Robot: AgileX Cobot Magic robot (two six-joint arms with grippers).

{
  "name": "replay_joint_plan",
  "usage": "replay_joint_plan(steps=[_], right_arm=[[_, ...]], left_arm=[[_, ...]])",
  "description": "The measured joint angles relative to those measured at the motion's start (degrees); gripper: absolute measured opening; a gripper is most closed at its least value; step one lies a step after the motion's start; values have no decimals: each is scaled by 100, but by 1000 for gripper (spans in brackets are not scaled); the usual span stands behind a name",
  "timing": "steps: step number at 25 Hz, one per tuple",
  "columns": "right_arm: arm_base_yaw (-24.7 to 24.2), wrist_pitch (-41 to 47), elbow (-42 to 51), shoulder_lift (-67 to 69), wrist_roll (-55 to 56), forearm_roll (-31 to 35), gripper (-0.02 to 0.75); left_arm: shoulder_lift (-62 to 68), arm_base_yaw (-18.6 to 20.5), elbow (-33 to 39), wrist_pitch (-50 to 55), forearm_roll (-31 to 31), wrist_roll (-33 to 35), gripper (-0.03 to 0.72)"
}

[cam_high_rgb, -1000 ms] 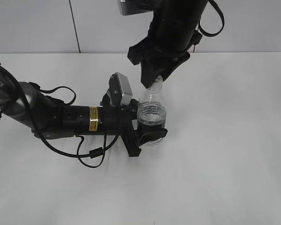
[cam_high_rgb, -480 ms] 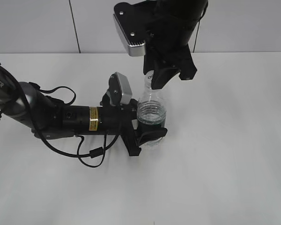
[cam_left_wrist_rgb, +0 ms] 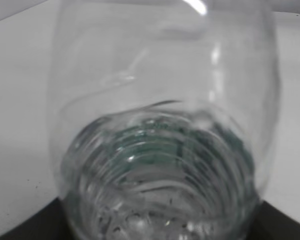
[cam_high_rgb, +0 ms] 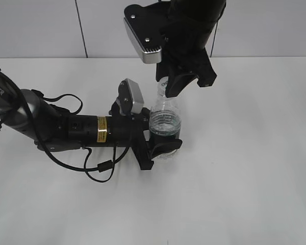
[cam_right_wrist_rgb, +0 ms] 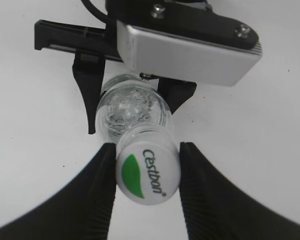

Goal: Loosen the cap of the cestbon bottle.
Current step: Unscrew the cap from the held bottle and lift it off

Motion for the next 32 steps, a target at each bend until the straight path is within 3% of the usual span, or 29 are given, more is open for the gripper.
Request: replay_joint_plan(steps=[28, 32], right_arm=[[0, 0, 0, 0, 20, 0, 295], [0, 34, -89, 6, 479, -12, 305]], left_arm=[[0, 0, 0, -34, 0, 0, 404], [0, 0, 0, -48, -8, 0, 404]])
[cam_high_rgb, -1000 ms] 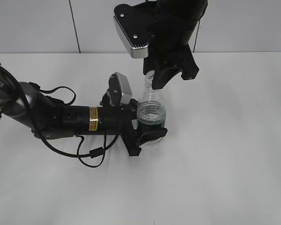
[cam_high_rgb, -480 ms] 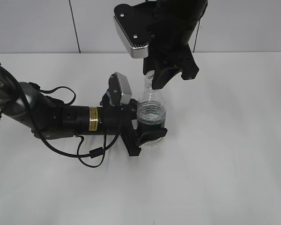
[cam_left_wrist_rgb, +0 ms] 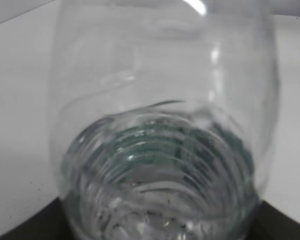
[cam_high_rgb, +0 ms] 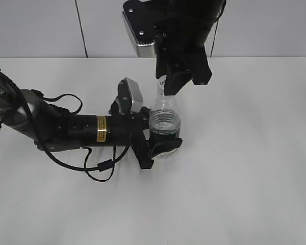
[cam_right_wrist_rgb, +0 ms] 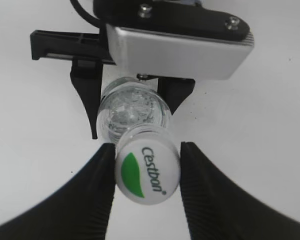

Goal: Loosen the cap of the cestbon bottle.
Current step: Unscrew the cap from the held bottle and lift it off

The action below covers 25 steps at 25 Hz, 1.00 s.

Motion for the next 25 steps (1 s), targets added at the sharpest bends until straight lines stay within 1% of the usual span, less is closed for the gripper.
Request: replay_joint_plan(steps=[2, 5, 7, 11, 13, 20, 23, 25], right_arm=[[2, 13, -113, 12, 226, -3, 340], [2, 5, -243, 12, 381, -18, 434], [2, -8, -272, 12, 440, -45, 470], [2, -15, -272, 12, 697, -51, 489], [2, -21, -272, 12, 1033, -51, 491], [2, -21, -272, -98, 3758, -62, 493], [2, -21, -280, -267, 5432, -62, 494], [2, -21, -279, -323, 6751, -62, 494]], left_arm=[[0, 5, 0, -19, -28, 0, 404], [0, 12, 0, -12, -10, 13, 404], [0, 12, 0, -8, 32, 27, 404], [0, 12, 0, -8, 43, 27, 404], [0, 12, 0, -13, 43, 33, 404], [0, 12, 0, -13, 47, 33, 404], [0, 12, 0, -13, 49, 33, 404], [0, 12, 0, -13, 56, 33, 404]])
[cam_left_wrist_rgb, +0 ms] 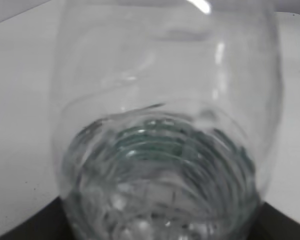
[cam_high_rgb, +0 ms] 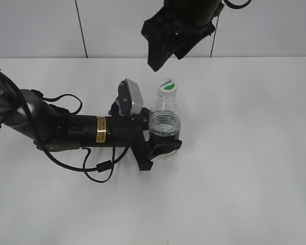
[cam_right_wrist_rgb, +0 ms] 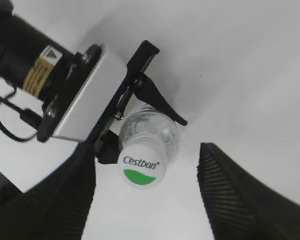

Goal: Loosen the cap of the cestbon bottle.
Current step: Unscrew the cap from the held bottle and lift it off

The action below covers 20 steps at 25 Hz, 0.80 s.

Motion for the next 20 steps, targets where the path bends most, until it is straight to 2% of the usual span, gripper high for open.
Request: replay_joint_plan(steps=[3, 6, 20], right_arm=[[0, 0, 0, -5, 1306, 0, 494], [0, 0, 0, -5, 1940, 6, 494], [12, 0, 436, 43, 2387, 15, 494]], left_arm=[[0, 0, 0, 0, 5, 0, 404], [0, 0, 0, 0, 5, 0, 404], [0, 0, 0, 0, 5, 0, 404]])
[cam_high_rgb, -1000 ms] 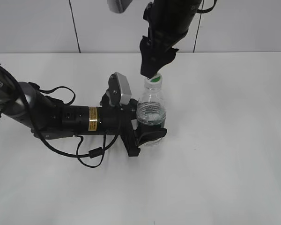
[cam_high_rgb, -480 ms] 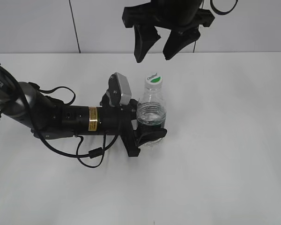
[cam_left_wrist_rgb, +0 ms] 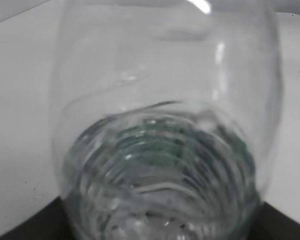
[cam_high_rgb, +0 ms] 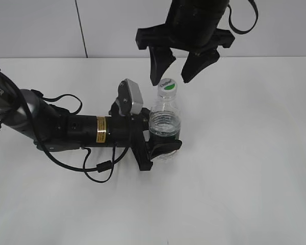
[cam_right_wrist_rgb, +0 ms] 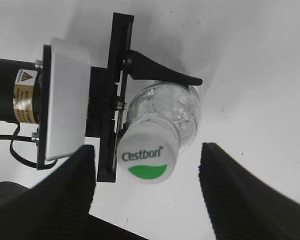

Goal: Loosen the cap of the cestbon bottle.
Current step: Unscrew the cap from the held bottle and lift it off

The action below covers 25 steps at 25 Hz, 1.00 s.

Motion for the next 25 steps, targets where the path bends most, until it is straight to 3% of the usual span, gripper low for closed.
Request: replay_joint_plan(steps=[15, 18, 21, 25], right_arm=[[39, 0, 7, 261, 4, 21, 489], [39, 0, 7, 261, 4, 21, 430], [39, -6, 7, 261, 4, 16, 307], [39, -6, 7, 261, -215, 16, 302]], left_arm=[[0, 0, 0, -5, 0, 0, 404], [0, 0, 0, -5, 0, 0, 404], [0, 0, 0, -5, 2, 0, 404], [0, 0, 0, -5, 2, 0, 404]])
